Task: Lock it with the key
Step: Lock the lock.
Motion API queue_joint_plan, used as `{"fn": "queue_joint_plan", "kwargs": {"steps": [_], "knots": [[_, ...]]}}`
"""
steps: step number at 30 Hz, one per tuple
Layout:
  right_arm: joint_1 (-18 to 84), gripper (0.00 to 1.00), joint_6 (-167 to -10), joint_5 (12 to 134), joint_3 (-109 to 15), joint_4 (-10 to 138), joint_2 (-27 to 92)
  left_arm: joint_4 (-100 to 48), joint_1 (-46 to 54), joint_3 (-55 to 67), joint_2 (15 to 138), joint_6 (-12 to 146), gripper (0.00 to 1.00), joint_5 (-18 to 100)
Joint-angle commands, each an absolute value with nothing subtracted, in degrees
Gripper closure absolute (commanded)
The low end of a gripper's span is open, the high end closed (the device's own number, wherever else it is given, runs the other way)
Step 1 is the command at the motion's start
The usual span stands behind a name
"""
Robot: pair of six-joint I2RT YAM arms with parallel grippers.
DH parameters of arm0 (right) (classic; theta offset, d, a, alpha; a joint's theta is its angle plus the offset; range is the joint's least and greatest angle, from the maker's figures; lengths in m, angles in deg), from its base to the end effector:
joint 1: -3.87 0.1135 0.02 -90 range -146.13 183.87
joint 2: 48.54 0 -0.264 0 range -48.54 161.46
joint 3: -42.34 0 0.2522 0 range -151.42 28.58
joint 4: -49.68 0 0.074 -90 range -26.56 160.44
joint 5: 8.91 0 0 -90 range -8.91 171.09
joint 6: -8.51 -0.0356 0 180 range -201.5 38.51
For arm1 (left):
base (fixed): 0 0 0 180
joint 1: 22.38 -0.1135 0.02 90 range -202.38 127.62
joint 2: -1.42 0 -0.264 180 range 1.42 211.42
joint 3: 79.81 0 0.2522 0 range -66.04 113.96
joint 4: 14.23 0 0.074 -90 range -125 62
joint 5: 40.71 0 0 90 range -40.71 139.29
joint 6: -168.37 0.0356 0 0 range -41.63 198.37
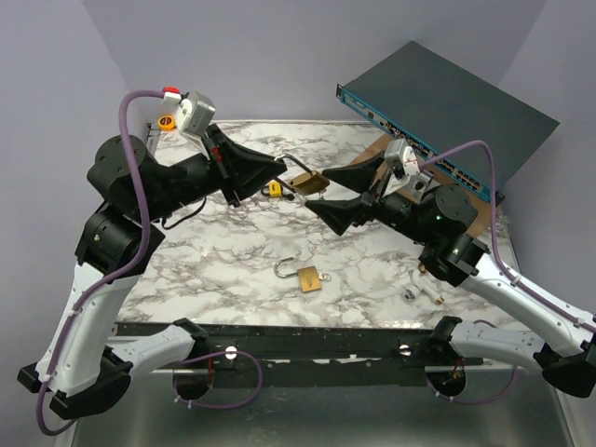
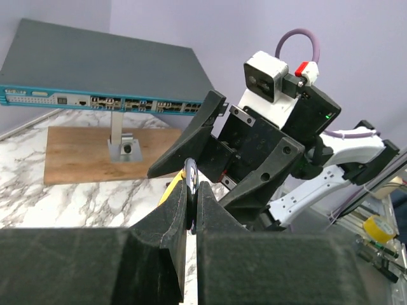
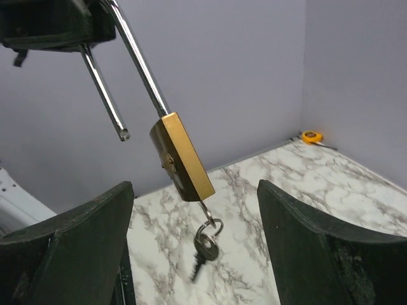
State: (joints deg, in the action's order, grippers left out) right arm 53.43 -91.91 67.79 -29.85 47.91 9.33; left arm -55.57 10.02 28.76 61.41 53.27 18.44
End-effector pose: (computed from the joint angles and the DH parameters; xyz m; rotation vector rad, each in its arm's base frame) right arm 0.1419 0.1791 0.4296 -0.6518 1.2065 1.0372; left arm 0.1241 -0.1004 0.5444 0.5676 1.4755 -1.1886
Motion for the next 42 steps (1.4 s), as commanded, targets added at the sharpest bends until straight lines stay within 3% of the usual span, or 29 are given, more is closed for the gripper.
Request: {"fn": "queue_joint_plan", "kwargs": {"steps": [1, 10, 17, 27, 37, 42], "knots": [[53.7, 0.19, -94.4, 57.6, -33.6, 42.6, 9.8, -50.0, 10.5, 31.1, 59.0, 48.5, 1.00, 18.7], [53.7, 0.23, -102.2, 44.5, -37.4, 35.1, 13.8, -43.4, 11.2, 32.0, 57.8, 43.2, 1.00, 16.0], [53.7, 0.28, -108.4, 42.9, -35.6, 27.6, 15.2, -39.9, 11.9, 32.1, 57.1, 41.2, 1.00, 15.7], [53.7, 0.47, -117.9, 41.6, -33.6, 17.3, 16.2, -37.8, 12.0, 29.9, 55.9, 40.6, 1.00, 16.5], [53.7, 0.58, -122.5, 42.8, -33.6, 13.8, 17.6, -37.0, 12.3, 28.2, 56.1, 40.5, 1.00, 16.4], [53.7, 0.73, -122.8, 43.4, -33.6, 14.3, 17.6, -36.6, 12.4, 27.8, 56.0, 40.6, 1.00, 16.3]]}}
